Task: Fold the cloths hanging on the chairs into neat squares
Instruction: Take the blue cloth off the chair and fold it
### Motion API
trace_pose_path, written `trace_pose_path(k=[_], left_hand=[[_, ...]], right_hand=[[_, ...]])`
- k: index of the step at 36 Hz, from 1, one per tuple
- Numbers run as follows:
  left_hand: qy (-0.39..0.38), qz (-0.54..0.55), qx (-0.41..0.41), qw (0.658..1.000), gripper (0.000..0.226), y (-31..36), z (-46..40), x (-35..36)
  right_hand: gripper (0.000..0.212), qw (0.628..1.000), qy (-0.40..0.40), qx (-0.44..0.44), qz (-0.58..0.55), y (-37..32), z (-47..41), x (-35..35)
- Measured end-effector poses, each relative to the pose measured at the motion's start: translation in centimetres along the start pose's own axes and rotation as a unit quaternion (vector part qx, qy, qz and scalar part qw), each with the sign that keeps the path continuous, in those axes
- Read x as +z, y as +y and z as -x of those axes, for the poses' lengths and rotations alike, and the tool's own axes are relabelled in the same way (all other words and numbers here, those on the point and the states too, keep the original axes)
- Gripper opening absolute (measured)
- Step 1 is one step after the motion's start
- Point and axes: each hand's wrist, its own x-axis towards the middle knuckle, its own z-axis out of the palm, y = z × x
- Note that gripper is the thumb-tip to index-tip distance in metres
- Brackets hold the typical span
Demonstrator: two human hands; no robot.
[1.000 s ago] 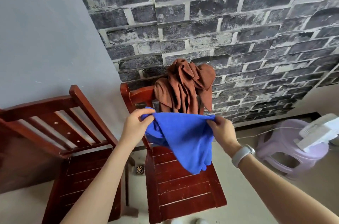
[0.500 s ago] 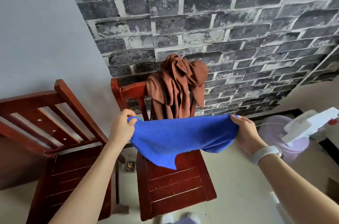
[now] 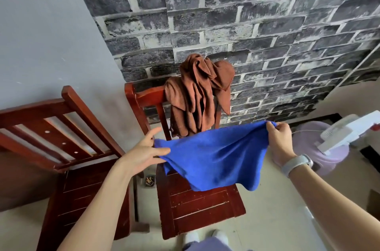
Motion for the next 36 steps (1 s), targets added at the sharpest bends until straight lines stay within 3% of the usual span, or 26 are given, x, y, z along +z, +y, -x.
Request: trace_pose_path(k=[3,7,12,15,21,30,36], left_hand=[[0.012,-0.101,0.021,0.995,0.076,-0.5,0.0,1.0],[0.097,-0.255,0.077,0.959,0.033,-1.1,-0.8,1.0],[0.204,-0.354,0.152,0.900,0.016,-2.0,-1.5,0.7],[0.226,-0.380,0.165,0.882,0.011,-2.2,-1.7,0.9],[0.231,-0.354,0.131,0.897,0.012,-1.6,-2.1,0.6],[0.127,-0.366,0.116,0.915,0.017,-0.2,-1.6,-1.2],[0.011,-0.494,0.057,0.867,0.036,-0.2,-1.3,-1.7]], right_hand=[[0.022,1.000,0.014,0.002,0.013,-0.1,0.2,-0.3],[0.020,0.999,0.029,-0.003,0.026,-0.1,0.1,-0.9],[0.021,0.999,0.024,-0.013,0.040,-0.6,1.0,-1.5],[0.022,0.998,0.011,-0.020,0.061,-1.5,2.1,-1.7],[0.032,0.993,0.008,-0.032,0.117,-1.7,2.2,-1.8],[0.013,0.990,-0.083,-0.016,0.110,-0.4,0.7,-2.3],[0.019,0.954,-0.247,0.014,0.170,-0.9,0.7,-2.7]])
